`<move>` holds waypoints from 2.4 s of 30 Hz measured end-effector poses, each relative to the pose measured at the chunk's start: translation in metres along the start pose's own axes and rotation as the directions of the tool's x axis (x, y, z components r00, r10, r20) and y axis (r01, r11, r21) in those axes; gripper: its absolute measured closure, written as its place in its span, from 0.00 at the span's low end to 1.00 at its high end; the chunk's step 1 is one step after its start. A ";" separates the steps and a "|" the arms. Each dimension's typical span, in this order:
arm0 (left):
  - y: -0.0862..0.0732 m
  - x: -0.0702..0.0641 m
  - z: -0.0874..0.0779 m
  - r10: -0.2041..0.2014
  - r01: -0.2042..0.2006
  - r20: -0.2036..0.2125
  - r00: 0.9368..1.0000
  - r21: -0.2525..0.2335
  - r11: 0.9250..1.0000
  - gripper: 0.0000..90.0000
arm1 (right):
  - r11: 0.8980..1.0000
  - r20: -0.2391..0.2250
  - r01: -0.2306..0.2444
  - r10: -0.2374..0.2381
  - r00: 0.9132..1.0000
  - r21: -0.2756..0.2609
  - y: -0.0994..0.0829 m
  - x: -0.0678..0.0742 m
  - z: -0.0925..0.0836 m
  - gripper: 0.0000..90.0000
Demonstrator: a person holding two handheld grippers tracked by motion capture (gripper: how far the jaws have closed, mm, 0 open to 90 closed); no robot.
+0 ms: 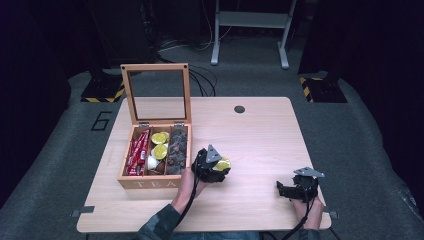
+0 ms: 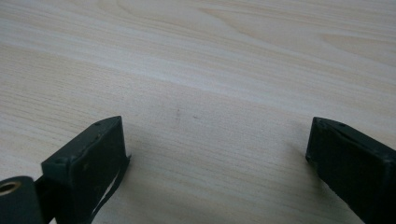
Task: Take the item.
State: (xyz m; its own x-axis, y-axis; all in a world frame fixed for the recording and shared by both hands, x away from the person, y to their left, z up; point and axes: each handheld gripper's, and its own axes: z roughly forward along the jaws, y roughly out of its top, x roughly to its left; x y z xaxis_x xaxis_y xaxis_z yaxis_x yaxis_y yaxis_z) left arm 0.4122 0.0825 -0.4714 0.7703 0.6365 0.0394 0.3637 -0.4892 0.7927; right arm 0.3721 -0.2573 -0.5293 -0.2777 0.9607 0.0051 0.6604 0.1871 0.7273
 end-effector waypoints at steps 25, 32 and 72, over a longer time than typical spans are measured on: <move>-0.008 -0.004 0.041 -0.069 0.067 0.043 0.997 0.048 0.997 0.42 | 1.000 -0.001 0.000 0.000 1.000 -0.001 0.000 0.000 0.000 0.05; -0.008 0.000 0.047 -0.098 0.095 0.054 0.994 0.053 0.994 0.42 | 1.000 -0.001 0.001 -0.001 1.000 -0.001 0.000 0.000 0.000 0.05; -0.002 0.005 -0.066 -0.039 0.037 -0.017 0.999 -0.073 0.997 0.14 | 1.000 0.001 0.001 -0.001 1.000 -0.001 0.000 0.000 0.000 0.05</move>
State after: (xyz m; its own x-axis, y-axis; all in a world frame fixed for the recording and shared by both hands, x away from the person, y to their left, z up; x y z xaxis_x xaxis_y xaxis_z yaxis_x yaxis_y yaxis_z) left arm 0.3808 0.1258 -0.4324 0.7468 0.6648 0.0191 0.3527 -0.4202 0.8361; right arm 0.3718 -0.2575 -0.5292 -0.2781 0.9605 0.0036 0.6591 0.1881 0.7282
